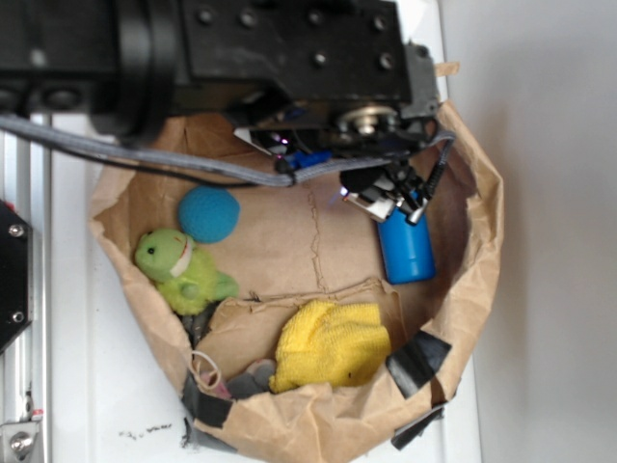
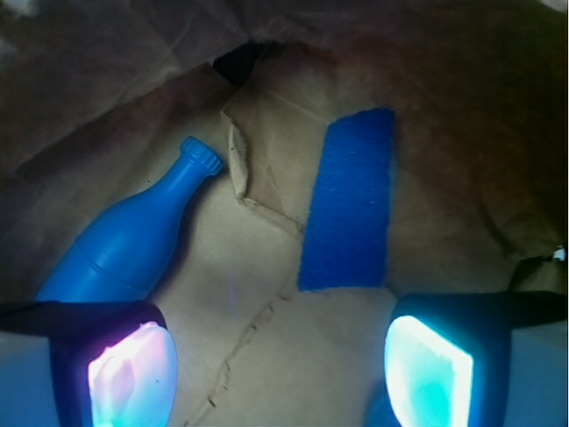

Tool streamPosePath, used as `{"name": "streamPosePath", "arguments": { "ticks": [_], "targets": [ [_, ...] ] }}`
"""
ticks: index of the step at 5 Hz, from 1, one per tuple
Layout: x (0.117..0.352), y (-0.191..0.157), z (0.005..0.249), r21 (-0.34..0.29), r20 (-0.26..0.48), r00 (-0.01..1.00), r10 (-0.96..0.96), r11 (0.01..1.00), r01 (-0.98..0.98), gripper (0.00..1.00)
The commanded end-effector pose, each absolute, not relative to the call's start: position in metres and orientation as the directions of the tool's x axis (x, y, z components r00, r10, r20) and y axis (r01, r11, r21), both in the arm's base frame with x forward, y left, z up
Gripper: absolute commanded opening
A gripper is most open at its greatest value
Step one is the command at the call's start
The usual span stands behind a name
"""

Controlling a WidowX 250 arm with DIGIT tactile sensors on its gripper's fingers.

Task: Grab the blue sponge.

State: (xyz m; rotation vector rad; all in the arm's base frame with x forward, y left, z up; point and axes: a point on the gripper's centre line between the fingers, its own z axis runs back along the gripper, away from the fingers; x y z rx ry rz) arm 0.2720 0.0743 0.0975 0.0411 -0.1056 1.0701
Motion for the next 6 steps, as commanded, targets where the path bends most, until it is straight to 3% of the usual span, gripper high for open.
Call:
{"name": "streamPosePath", "arguments": {
  "ticks": [1, 2, 4, 6],
  "targets": [
    [0.25, 0.099, 0.096, -0.097, 0.195, 0.403, 0.894, 0.427, -0.899, 1.0],
    [0.251, 0.102, 0.081, -0.071, 0.202, 0.371, 0.906, 0.391, -0.917, 1.0],
    [0.254, 0.112, 0.08, -0.096, 0.223, 0.374, 0.9, 0.402, -0.91, 1.0],
    [0.24, 0.123, 0.077, -0.112, 0.265, 0.394, 0.88, 0.433, -0.894, 1.0]
  ]
}}
